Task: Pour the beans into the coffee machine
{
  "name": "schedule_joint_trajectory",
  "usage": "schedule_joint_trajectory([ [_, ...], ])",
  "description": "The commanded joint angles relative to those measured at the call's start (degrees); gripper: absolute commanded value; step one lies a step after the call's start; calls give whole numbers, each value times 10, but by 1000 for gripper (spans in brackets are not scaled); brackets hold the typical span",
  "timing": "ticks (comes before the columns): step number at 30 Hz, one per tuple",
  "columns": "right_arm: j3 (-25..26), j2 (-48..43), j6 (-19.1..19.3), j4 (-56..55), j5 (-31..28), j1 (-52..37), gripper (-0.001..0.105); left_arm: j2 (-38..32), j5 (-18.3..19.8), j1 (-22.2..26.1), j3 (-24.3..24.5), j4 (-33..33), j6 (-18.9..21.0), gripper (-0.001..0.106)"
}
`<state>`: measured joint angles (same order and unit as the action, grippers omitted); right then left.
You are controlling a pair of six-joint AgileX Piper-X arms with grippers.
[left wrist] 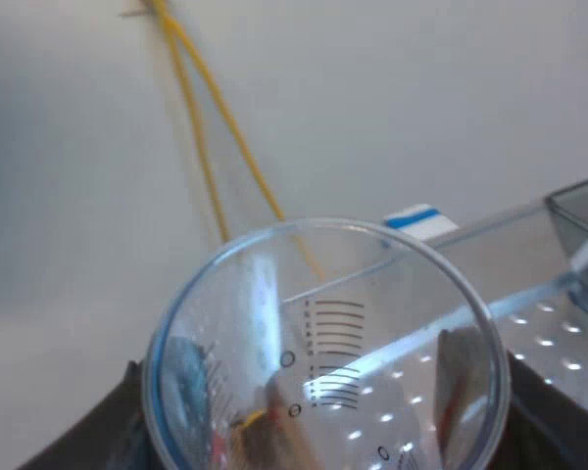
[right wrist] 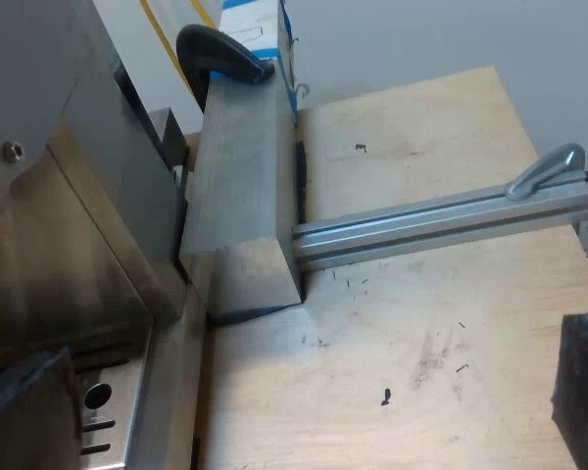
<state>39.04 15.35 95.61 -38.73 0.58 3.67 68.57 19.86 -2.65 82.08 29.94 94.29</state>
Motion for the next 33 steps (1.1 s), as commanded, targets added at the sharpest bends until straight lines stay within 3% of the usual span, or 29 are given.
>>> schedule_joint_trajectory([
  [1, 7, -2, 1, 4, 6, 0, 104, 18, 1, -21, 27, -2, -12, 31],
  [21, 7, -2, 1, 4, 6, 0, 104, 128, -4, -112, 152, 2, -68, 31],
  [28, 8, -2, 1, 3, 6, 0, 104, 169, -33, -129, 183, 45, -138, 31],
  [33, 8, -2, 1, 3, 10, 0, 104, 183, -45, -132, 200, 47, -154, 31],
])
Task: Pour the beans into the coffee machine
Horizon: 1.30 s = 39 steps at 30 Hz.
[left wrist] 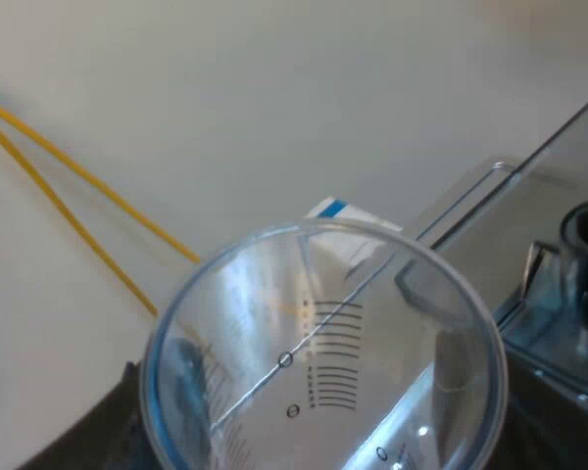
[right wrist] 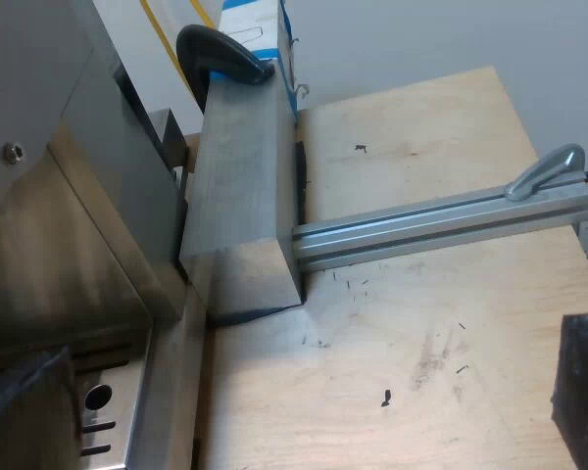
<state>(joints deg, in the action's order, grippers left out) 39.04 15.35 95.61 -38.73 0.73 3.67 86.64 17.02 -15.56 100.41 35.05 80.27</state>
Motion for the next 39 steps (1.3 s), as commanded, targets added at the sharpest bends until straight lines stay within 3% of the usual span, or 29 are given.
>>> schedule_joint_trajectory([
  [1, 8, -2, 1, 3, 9, 0, 104, 2, -19, -2, 20, -4, -15, 31],
  [8, 8, -2, 1, 3, 9, 0, 104, 4, -48, -35, 46, -4, -71, 31],
  [14, 8, -2, 1, 3, 9, 0, 104, 15, -67, -76, 46, -2, -81, 31],
  [17, 8, -2, 1, 3, 9, 0, 104, 22, -92, -96, 46, 8, -113, 31],
  [23, 10, -2, 1, -7, 9, 0, 104, 25, -113, -101, 46, 11, -128, 31],
  [36, 10, -2, -7, -10, 13, 0, 104, 25, -177, -101, 46, 11, -241, 31],
  [39, 10, -2, -7, -10, 13, 0, 104, 25, -177, -101, 46, 10, -245, 31],
])
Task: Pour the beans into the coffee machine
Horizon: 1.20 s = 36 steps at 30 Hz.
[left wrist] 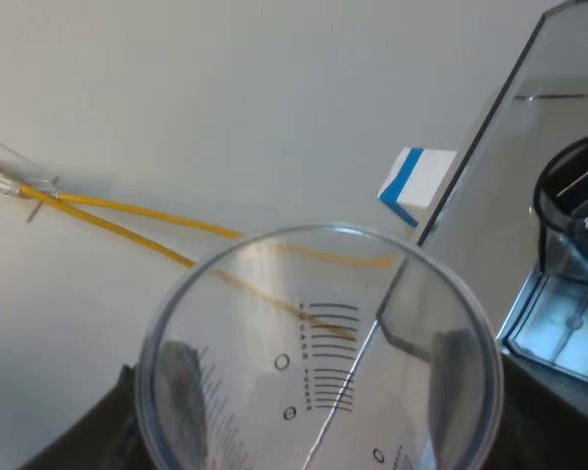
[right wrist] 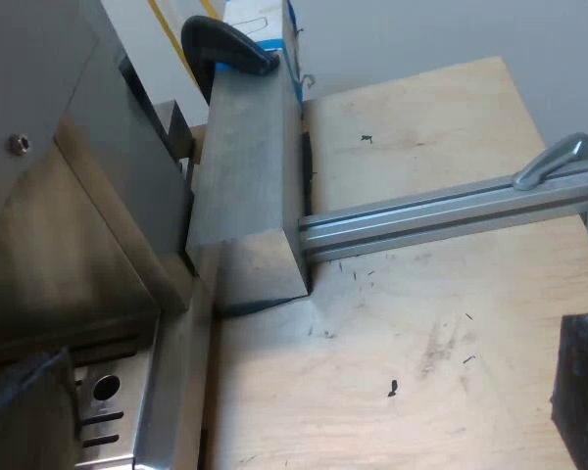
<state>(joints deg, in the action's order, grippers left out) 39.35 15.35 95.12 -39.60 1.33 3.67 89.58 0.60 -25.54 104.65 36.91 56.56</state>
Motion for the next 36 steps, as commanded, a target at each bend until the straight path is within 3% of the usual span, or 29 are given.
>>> schedule_joint_trajectory([
  [1, 7, -2, -2, -1, 7, 0, 104, -4, -13, -1, 4, -9, -12, 31],
  [7, 7, -2, -2, -1, 15, 0, 104, -3, -13, -12, 4, -13, -31, 31],
  [11, 7, -2, -4, -1, 15, 0, 104, 3, -28, -35, 4, -13, -92, 31],
  [25, 7, -2, -11, -30, 20, 0, 104, 21, -75, -63, 4, -25, -157, 31],
  [30, 7, -2, -15, -31, 20, 0, 104, 21, -75, -63, 4, -25, -209, 31],
  [36, 7, -2, -15, -30, 20, 0, 104, 21, -75, -63, 4, -25, -304, 31],
])
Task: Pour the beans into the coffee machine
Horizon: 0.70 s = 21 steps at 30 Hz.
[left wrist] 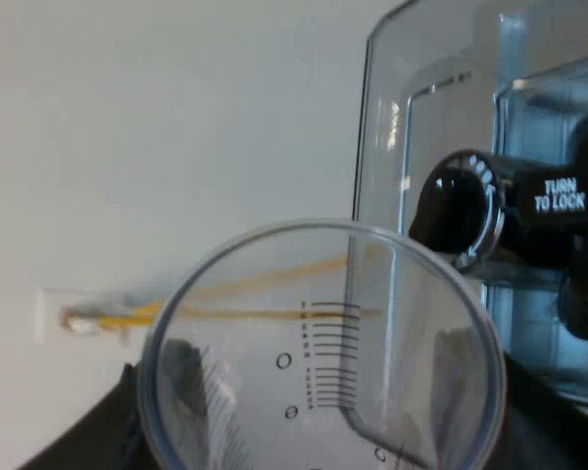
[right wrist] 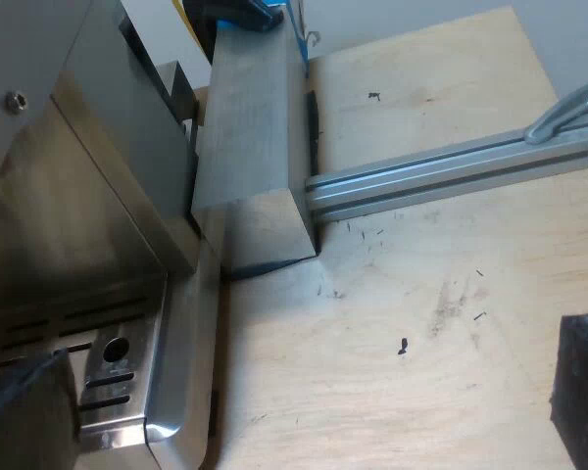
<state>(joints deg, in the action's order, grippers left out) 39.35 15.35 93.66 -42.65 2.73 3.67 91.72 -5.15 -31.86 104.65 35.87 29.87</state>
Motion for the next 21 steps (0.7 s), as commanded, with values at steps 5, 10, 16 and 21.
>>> schedule_joint_trajectory([
  [5, 7, -2, -1, 0, 10, 0, 104, -1, -18, 0, 4, -16, -92, 31],
  [10, 7, -2, -1, 0, 10, 0, 104, -1, -18, 0, 4, -39, -138, 31],
  [16, 7, -2, -1, 0, 10, 0, 104, -1, -16, 0, 4, -77, -192, 31],
  [21, 7, -2, -1, 0, 10, 0, 104, -1, -15, 0, 4, -75, -272, 31],
])
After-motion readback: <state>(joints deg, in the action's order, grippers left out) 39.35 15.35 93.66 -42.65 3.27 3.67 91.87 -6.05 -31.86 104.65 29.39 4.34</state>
